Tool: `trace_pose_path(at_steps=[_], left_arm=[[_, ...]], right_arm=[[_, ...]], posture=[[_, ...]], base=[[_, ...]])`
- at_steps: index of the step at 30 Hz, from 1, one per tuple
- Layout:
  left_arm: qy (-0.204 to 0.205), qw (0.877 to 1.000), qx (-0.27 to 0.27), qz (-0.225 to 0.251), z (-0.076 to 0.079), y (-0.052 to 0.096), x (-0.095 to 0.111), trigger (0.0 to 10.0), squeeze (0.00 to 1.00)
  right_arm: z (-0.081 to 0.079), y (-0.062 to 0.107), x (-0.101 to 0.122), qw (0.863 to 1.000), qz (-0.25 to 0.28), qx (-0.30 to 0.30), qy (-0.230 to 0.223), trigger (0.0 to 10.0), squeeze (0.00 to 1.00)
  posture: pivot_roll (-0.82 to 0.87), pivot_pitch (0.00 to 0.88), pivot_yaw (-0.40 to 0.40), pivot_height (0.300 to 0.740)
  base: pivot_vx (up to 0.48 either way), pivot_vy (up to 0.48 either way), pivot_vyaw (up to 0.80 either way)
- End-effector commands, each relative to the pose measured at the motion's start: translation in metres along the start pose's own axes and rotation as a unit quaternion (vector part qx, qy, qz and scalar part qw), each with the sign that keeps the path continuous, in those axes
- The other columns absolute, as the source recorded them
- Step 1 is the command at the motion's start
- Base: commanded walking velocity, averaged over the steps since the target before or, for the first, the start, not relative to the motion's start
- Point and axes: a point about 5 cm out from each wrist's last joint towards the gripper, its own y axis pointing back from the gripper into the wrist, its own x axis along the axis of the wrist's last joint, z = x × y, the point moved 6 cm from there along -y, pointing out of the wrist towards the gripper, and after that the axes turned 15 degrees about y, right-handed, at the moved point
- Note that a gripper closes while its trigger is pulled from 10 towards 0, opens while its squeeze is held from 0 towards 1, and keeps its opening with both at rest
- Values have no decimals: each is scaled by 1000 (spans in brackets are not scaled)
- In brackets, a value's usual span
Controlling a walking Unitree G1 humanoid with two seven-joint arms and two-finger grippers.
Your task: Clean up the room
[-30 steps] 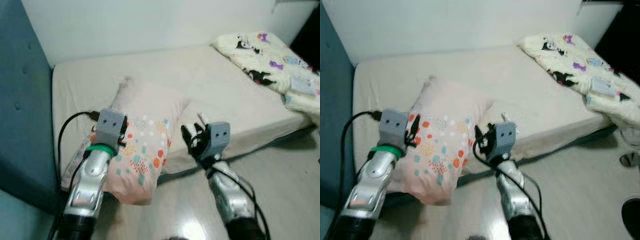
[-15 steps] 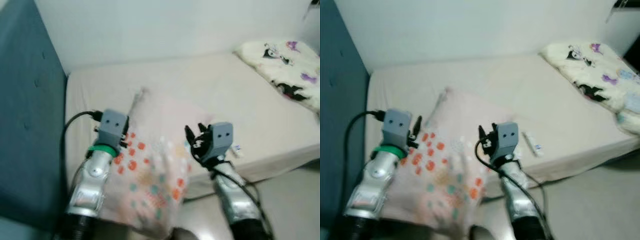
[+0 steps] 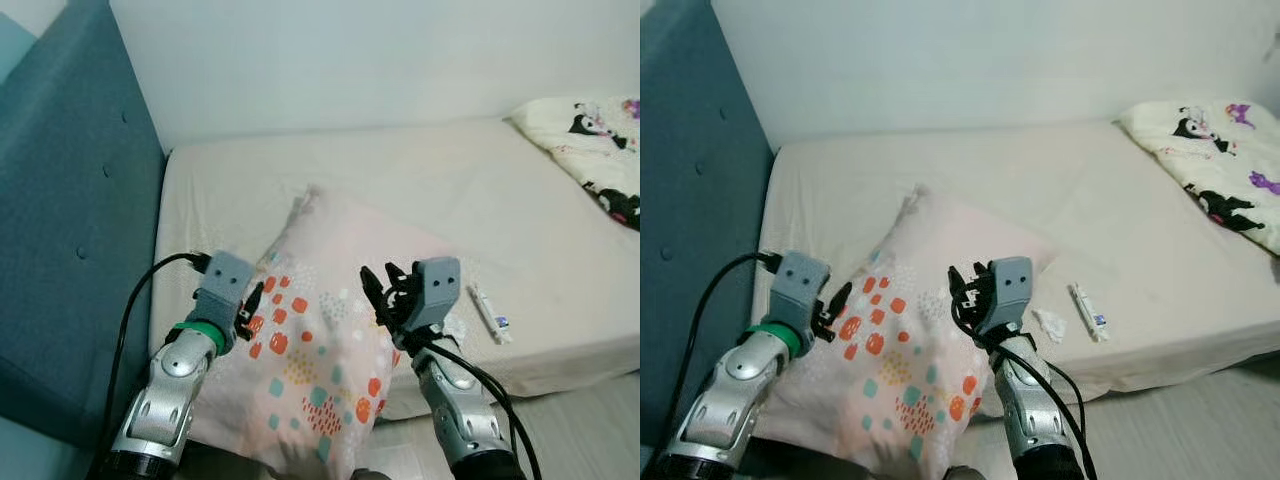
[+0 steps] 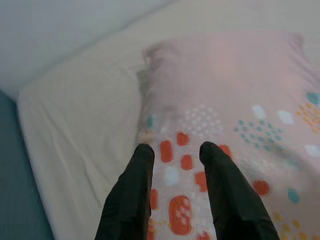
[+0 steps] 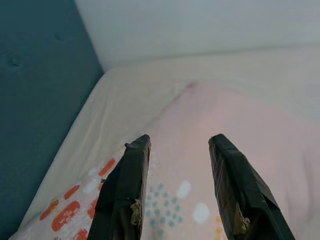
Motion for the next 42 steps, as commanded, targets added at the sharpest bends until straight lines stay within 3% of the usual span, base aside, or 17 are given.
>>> trace_pose_path(at_steps=[1,3,8,30,38,42], left_arm=[[-1,1000,1,-14,3,-1,-10,10000,0],[22,999,7,-23,7,-5,-13,10000,0],[25,999,11,-29,10,-10,-15,10000,0],[19,999,43,8,-14,-26,6,10000,0],[11,998,64,15,-25,-28,9,10000,0],[-12,993,108,40,-45,-30,25,10000,0]], right_arm=[[3,4,-9,1000,-16,-11,0,10000,0],[7,6,-11,999,-21,-25,4,10000,0],[11,7,-11,999,-19,-33,1,10000,0],[12,8,-13,999,-20,-42,-24,10000,0],[13,11,-20,997,-29,-49,-57,10000,0],[22,18,-25,993,-37,-67,-92,10000,0]], posture=[[-113,5,55,740],[-117,2,58,740],[-130,0,61,715],[-140,0,80,615],[-141,11,91,575],[-135,17,91,575]], base=[[0,0,0],[0,0,0],[0,0,0],[0,0,0],[0,0,0],[0,0,0]])
